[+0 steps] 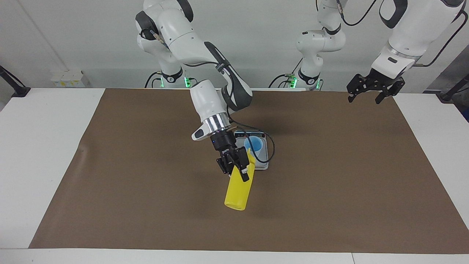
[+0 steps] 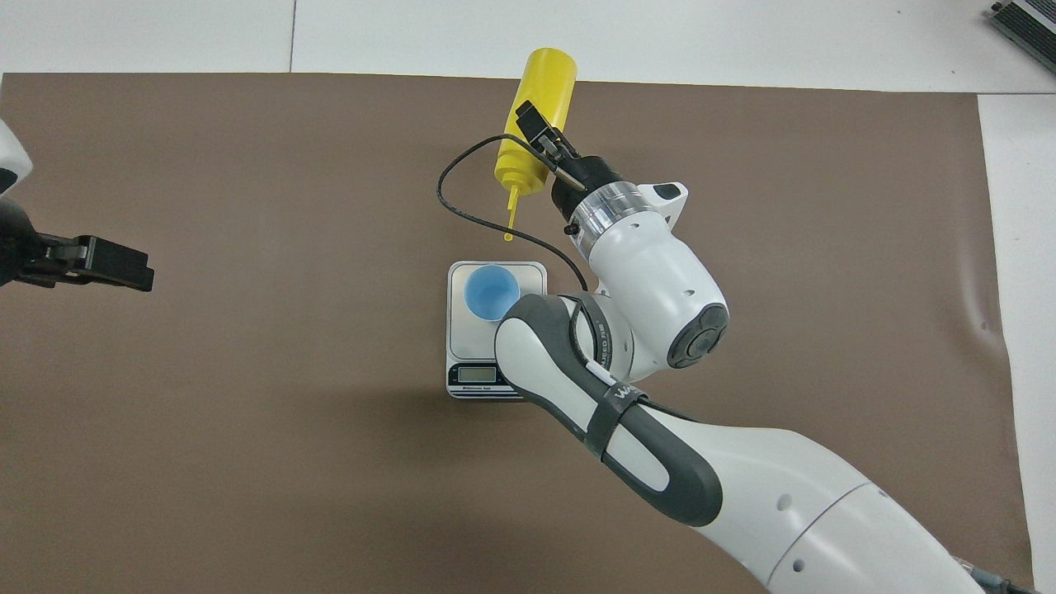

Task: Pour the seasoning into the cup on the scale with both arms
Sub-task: 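Hold the bottle inverted above the cup with the right gripper, then turn the bottle upright and carry it back beside the scale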

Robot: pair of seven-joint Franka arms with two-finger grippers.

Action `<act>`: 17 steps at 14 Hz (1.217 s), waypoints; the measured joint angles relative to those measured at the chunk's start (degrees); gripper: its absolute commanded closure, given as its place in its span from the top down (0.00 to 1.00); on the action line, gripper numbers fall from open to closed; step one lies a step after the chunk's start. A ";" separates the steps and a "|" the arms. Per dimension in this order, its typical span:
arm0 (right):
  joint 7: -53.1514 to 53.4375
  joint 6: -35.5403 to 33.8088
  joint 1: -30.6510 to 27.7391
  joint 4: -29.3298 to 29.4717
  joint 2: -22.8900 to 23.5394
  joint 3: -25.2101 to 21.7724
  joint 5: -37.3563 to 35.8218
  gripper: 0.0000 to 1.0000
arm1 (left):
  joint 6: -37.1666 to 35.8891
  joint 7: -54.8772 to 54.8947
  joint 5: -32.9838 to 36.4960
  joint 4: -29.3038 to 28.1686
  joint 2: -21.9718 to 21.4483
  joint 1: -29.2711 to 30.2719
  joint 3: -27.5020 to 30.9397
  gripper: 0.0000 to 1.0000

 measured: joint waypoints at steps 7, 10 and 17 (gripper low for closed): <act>2.92 -15.10 -0.32 0.46 -8.19 -0.10 16.12 0.00 | 0.00 0.00 0.00 0.00 0.00 0.00 0.00 1.00; 11.14 -21.34 -1.63 0.41 -10.79 -0.17 16.58 0.00 | 0.00 0.00 0.00 0.00 0.00 0.00 0.00 1.00; 14.29 -41.44 -9.20 -1.95 -17.82 -0.54 16.52 0.00 | 0.00 0.00 0.00 0.00 0.00 0.00 0.00 1.00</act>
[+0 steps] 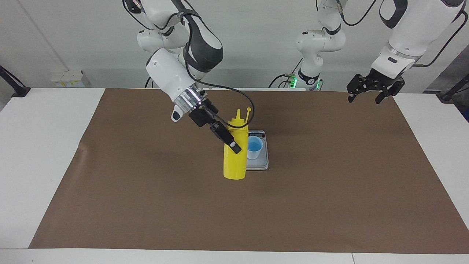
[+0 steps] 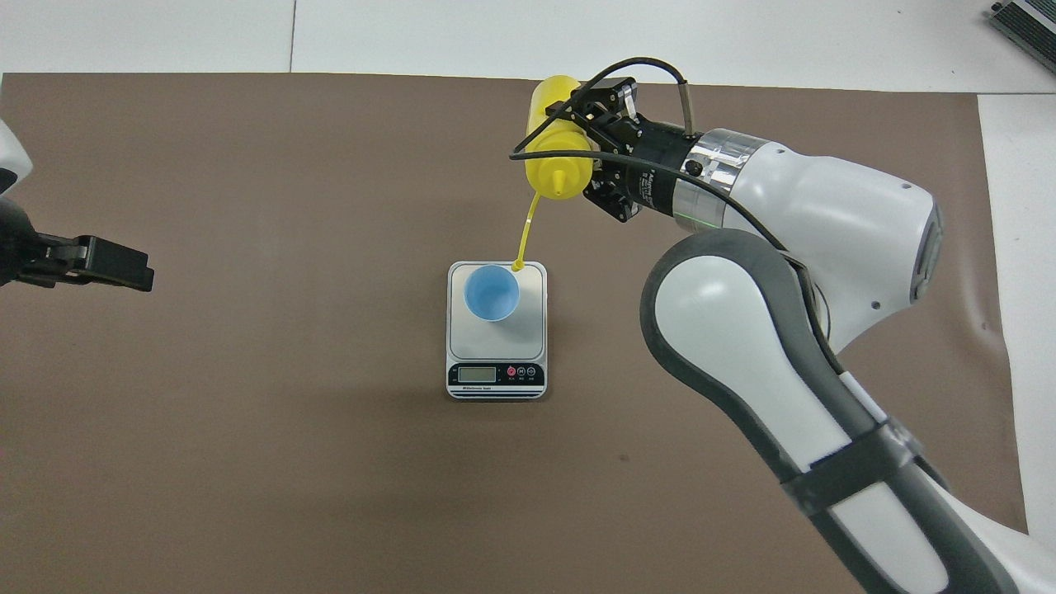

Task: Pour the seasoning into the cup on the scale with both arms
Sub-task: 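Turn the bottle upright and carry it back beside the scale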

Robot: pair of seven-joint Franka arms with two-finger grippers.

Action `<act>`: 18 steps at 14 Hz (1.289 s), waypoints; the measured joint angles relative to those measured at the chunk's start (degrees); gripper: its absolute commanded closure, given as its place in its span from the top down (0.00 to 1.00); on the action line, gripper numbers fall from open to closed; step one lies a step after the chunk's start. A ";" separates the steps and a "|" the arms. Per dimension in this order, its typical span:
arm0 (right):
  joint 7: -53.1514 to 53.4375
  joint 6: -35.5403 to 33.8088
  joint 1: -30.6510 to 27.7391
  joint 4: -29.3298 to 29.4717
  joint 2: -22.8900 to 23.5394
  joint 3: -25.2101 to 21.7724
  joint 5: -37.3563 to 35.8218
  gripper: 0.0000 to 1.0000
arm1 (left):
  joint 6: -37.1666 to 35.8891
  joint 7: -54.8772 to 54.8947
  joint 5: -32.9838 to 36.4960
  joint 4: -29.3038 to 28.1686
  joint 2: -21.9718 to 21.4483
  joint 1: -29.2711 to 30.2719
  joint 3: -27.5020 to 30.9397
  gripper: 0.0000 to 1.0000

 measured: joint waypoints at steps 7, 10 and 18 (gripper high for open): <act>2.97 -21.70 -7.83 -3.00 -4.47 -0.23 -19.87 0.00 | 0.00 0.00 0.00 0.00 0.00 0.00 0.00 1.00; 3.67 -27.01 -10.68 -3.20 -4.50 -0.24 -21.77 0.00 | 0.00 0.00 0.00 0.00 0.00 0.00 0.00 1.00; 3.69 -38.98 -23.13 -4.14 -4.26 -0.41 -21.89 0.00 | 0.00 0.00 0.00 0.00 0.00 0.00 0.00 1.00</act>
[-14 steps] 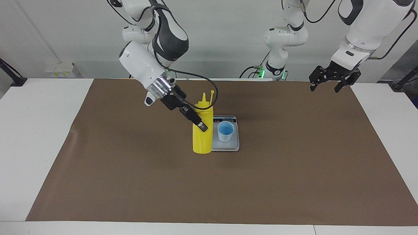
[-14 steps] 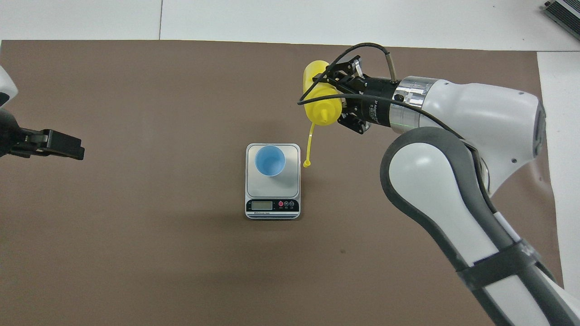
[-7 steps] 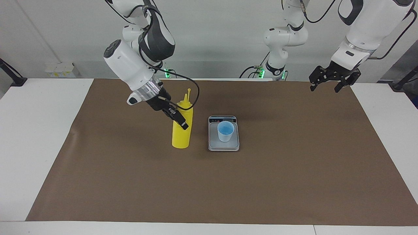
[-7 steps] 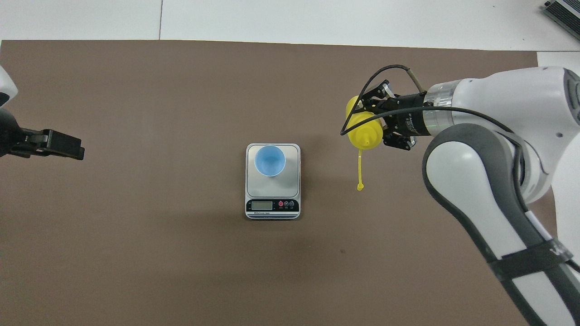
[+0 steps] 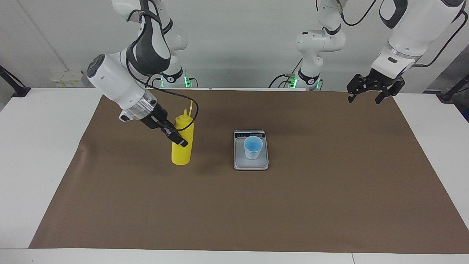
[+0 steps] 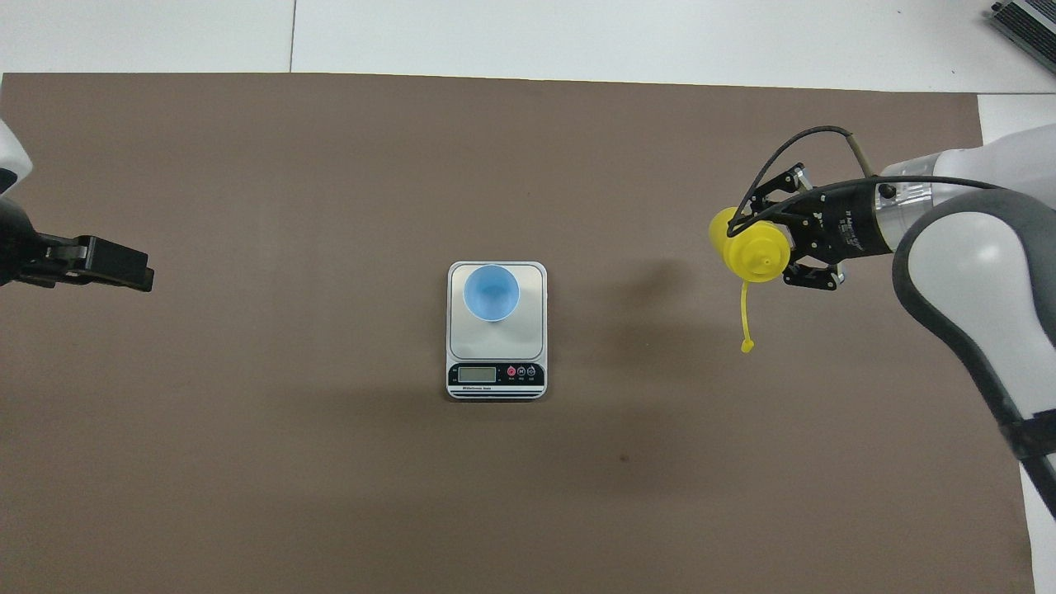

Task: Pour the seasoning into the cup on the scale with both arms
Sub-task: 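Turn the bottle upright and carry it back beside the scale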

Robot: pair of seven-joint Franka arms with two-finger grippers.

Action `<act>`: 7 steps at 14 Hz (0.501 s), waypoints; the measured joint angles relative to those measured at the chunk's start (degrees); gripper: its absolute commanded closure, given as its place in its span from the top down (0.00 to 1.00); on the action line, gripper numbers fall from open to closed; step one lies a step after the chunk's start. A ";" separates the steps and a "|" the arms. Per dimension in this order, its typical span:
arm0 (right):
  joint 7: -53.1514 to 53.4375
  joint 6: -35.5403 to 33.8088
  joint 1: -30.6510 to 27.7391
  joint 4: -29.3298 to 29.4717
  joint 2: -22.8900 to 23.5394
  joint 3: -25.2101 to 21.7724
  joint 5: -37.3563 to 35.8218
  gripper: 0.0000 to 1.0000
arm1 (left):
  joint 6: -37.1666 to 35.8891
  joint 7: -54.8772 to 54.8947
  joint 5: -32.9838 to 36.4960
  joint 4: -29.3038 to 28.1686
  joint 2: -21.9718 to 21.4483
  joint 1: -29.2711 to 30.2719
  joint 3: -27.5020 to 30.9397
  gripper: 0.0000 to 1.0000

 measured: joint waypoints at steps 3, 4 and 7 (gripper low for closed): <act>4.92 -0.78 -4.15 -0.01 0.10 -0.09 0.01 0.00 | 0.00 0.00 0.00 0.00 0.00 0.00 0.00 1.00; 8.34 -0.79 -5.26 -0.03 0.26 -0.10 0.03 0.00 | 0.00 0.00 0.00 0.00 0.00 0.00 0.00 1.00; 16.74 -0.77 -7.74 -0.06 1.79 -0.15 3.38 0.00 | 0.00 0.00 0.00 0.00 0.00 0.00 0.00 1.00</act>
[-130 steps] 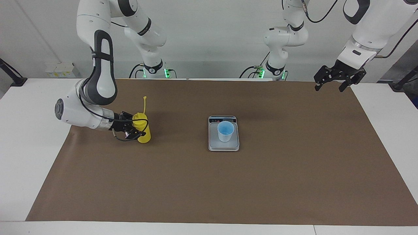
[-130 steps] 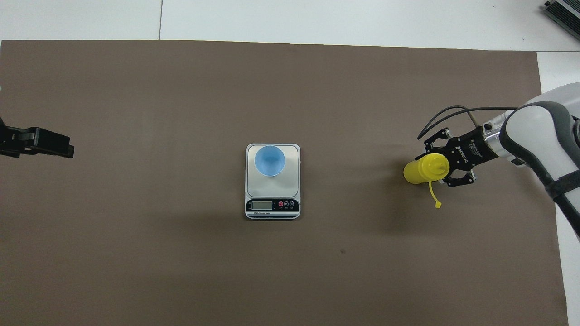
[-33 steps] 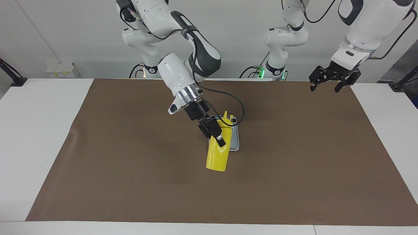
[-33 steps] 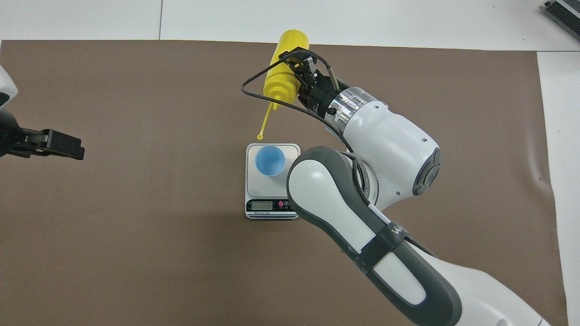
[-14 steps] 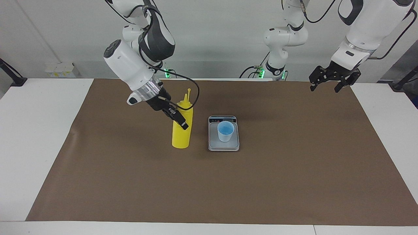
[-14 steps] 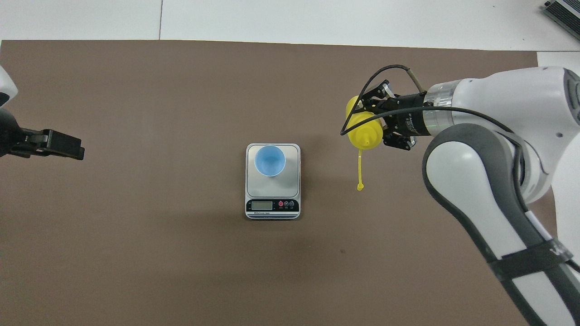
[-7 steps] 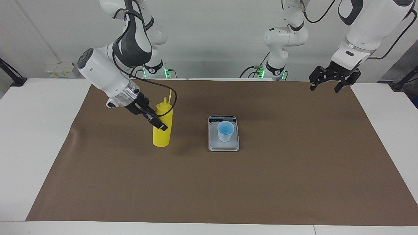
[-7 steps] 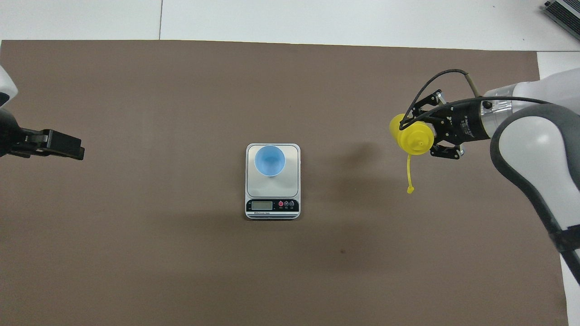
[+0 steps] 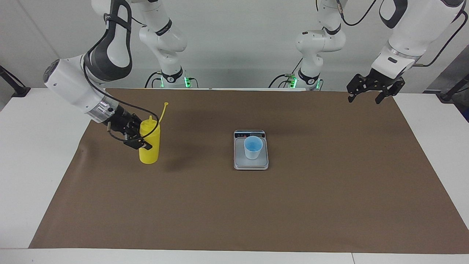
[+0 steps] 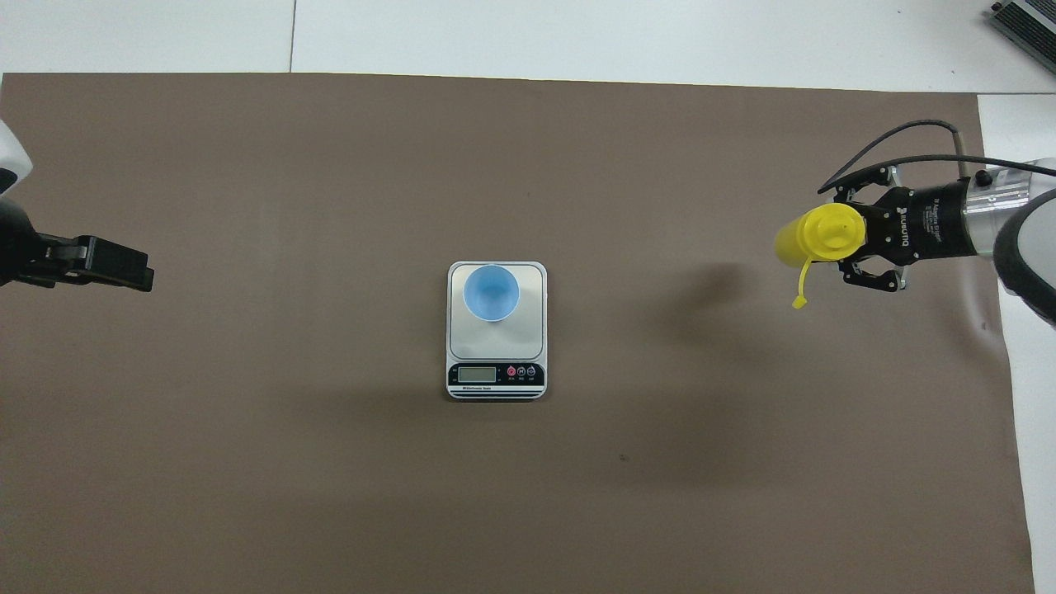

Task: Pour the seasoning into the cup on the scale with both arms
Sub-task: 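Turn the bottle upright and carry it back beside the scale, then lower the yellow bottle onto the table with the right gripper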

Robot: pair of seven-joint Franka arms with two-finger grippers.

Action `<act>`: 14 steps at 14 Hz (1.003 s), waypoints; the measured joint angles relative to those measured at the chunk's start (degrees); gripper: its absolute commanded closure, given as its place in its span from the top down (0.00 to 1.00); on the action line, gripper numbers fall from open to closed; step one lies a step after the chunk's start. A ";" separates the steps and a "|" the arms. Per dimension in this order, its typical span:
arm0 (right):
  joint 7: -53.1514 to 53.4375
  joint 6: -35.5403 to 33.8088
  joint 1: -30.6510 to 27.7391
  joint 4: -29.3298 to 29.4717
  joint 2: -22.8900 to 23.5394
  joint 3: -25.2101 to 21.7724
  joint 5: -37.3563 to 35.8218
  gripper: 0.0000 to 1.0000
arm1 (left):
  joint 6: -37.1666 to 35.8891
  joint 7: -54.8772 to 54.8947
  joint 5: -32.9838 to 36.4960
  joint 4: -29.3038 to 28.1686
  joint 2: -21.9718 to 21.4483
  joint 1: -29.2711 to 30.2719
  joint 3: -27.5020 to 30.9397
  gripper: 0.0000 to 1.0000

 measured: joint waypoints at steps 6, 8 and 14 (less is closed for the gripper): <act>5.40 0.20 -1.36 0.00 4.85 -0.72 8.91 0.00 | 0.00 0.00 0.00 0.00 0.00 0.00 0.00 1.00; 5.77 0.20 -1.76 -0.06 6.20 -0.87 9.44 0.00 | 0.00 0.00 0.00 0.00 0.00 0.00 0.00 1.00; 3.43 0.20 -6.11 -0.33 11.61 -1.05 10.46 0.00 | 0.00 0.00 0.00 0.00 0.00 0.00 0.00 1.00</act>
